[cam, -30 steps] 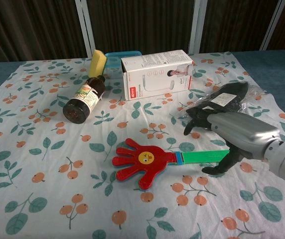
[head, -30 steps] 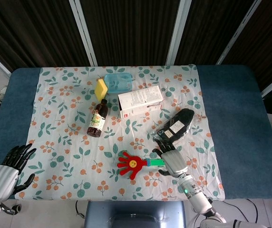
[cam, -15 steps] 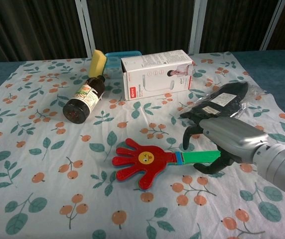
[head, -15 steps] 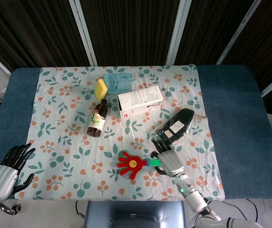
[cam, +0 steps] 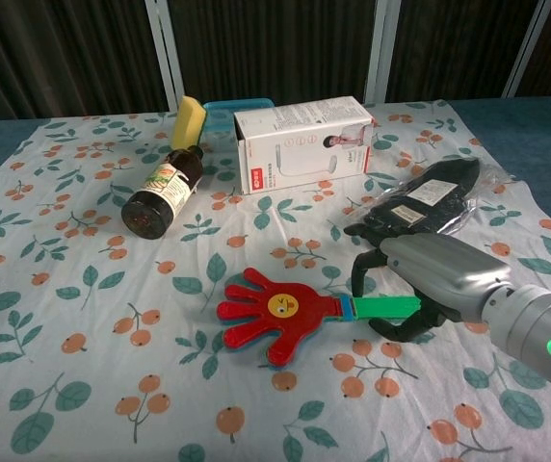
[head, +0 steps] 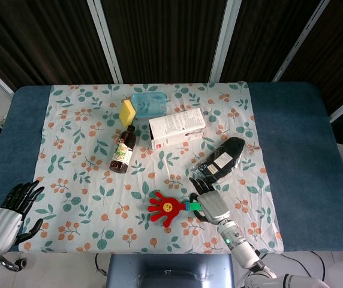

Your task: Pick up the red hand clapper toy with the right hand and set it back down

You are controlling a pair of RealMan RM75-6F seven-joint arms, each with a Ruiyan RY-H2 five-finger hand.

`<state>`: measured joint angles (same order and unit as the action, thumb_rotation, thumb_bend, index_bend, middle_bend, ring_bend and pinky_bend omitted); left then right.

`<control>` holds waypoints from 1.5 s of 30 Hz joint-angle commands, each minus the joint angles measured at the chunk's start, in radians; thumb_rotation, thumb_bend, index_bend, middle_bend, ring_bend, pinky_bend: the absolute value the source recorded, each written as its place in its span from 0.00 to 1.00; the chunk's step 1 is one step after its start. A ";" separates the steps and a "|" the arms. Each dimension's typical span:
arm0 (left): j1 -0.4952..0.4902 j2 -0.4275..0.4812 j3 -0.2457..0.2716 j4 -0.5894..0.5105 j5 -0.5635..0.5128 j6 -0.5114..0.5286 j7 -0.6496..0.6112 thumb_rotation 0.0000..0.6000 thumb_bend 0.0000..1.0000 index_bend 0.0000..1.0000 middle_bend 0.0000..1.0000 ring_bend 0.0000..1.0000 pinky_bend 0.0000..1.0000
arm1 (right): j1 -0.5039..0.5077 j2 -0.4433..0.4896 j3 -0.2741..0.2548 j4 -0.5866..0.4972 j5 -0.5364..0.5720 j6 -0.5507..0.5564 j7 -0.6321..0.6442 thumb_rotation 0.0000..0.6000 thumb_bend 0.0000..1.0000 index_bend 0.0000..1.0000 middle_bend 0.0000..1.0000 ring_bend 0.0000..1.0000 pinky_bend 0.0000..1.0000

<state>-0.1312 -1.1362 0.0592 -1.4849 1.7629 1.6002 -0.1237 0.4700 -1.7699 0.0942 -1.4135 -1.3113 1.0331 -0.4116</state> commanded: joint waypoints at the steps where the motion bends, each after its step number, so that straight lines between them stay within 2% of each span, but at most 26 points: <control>1: 0.000 0.000 0.000 0.000 0.000 0.001 0.001 1.00 0.38 0.00 0.00 0.00 0.08 | 0.001 0.000 -0.003 0.000 -0.005 0.007 0.006 1.00 0.42 0.58 0.01 0.00 0.00; 6: 0.001 -0.001 -0.001 0.000 0.000 0.001 0.001 1.00 0.38 0.00 0.00 0.00 0.08 | 0.002 -0.003 -0.008 0.004 -0.017 0.023 0.018 1.00 0.43 0.62 0.06 0.00 0.00; 9: 0.001 -0.001 -0.001 0.000 0.000 0.001 0.002 1.00 0.38 0.00 0.00 0.00 0.08 | 0.001 -0.006 -0.009 0.005 -0.036 0.041 0.037 1.00 0.43 0.69 0.16 0.01 0.00; 11: 0.001 -0.001 -0.001 0.001 0.000 0.002 0.002 1.00 0.38 0.00 0.00 0.00 0.08 | -0.002 -0.010 -0.012 0.009 -0.065 0.068 0.064 1.00 0.44 0.74 0.24 0.06 0.05; 16: 0.001 -0.001 -0.002 0.001 0.000 0.004 0.000 1.00 0.38 0.00 0.00 0.00 0.08 | -0.017 -0.016 -0.020 0.012 -0.118 0.125 0.160 1.00 0.47 0.79 0.45 0.40 0.48; 19: 0.002 -0.001 -0.001 0.002 0.001 0.005 0.000 1.00 0.38 0.00 0.00 0.00 0.08 | -0.022 -0.022 -0.024 0.020 -0.150 0.154 0.221 1.00 0.47 0.83 0.55 0.56 0.66; 23: 0.003 0.000 -0.002 0.001 0.000 0.006 0.001 1.00 0.38 0.00 0.00 0.00 0.08 | -0.029 -0.030 -0.028 0.032 -0.189 0.190 0.348 1.00 0.47 0.89 0.63 0.70 0.81; 25: 0.003 0.000 -0.003 0.001 -0.001 0.008 0.000 1.00 0.38 0.00 0.00 0.00 0.08 | -0.035 -0.031 -0.025 0.029 -0.197 0.204 0.429 1.00 0.47 0.90 0.65 0.74 0.84; 30: 0.006 0.000 -0.004 0.002 -0.002 0.012 -0.001 1.00 0.38 0.00 0.00 0.00 0.08 | -0.058 -0.019 -0.003 -0.022 -0.184 0.225 0.792 1.00 0.47 0.90 0.68 0.77 0.88; 32: 0.006 -0.001 -0.005 0.003 -0.003 0.010 0.001 1.00 0.38 0.00 0.00 0.00 0.08 | -0.060 0.016 -0.011 -0.071 -0.200 0.212 1.013 1.00 0.47 0.89 0.68 0.77 0.88; 34: 0.005 -0.001 -0.005 0.003 -0.005 0.007 0.002 1.00 0.38 0.00 0.00 0.00 0.08 | -0.057 0.071 -0.044 -0.115 -0.268 0.220 1.240 1.00 0.47 0.89 0.68 0.77 0.88; 35: 0.005 -0.002 -0.005 0.003 -0.006 0.005 0.004 1.00 0.38 0.00 0.00 0.00 0.08 | -0.060 0.097 -0.064 -0.121 -0.323 0.257 1.366 1.00 0.47 0.88 0.68 0.77 0.88; 36: 0.004 -0.002 -0.006 0.003 -0.007 0.004 0.006 1.00 0.38 0.00 0.00 0.00 0.08 | -0.067 0.103 -0.074 -0.108 -0.360 0.300 1.421 1.00 0.47 0.88 0.68 0.77 0.88; 41: 0.003 -0.003 -0.007 -0.001 -0.011 -0.001 0.013 1.00 0.38 0.00 0.00 0.00 0.08 | -0.144 0.038 -0.068 -0.045 -0.447 0.559 1.487 1.00 0.47 0.87 0.68 0.77 0.90; 43: 0.004 -0.004 -0.008 -0.001 -0.012 0.000 0.015 1.00 0.38 0.00 0.00 0.00 0.08 | -0.153 0.035 -0.068 -0.034 -0.459 0.599 1.508 1.00 0.47 0.87 0.68 0.77 0.92; 45: 0.003 -0.004 -0.009 -0.002 -0.012 -0.002 0.017 1.00 0.38 0.00 0.00 0.00 0.08 | -0.145 0.041 -0.065 -0.012 -0.465 0.594 1.477 1.00 0.47 0.87 0.68 0.77 0.93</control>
<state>-0.1285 -1.1405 0.0502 -1.4863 1.7507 1.5984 -0.1065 0.3538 -1.7345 0.0385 -1.4514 -1.7148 1.5641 1.0370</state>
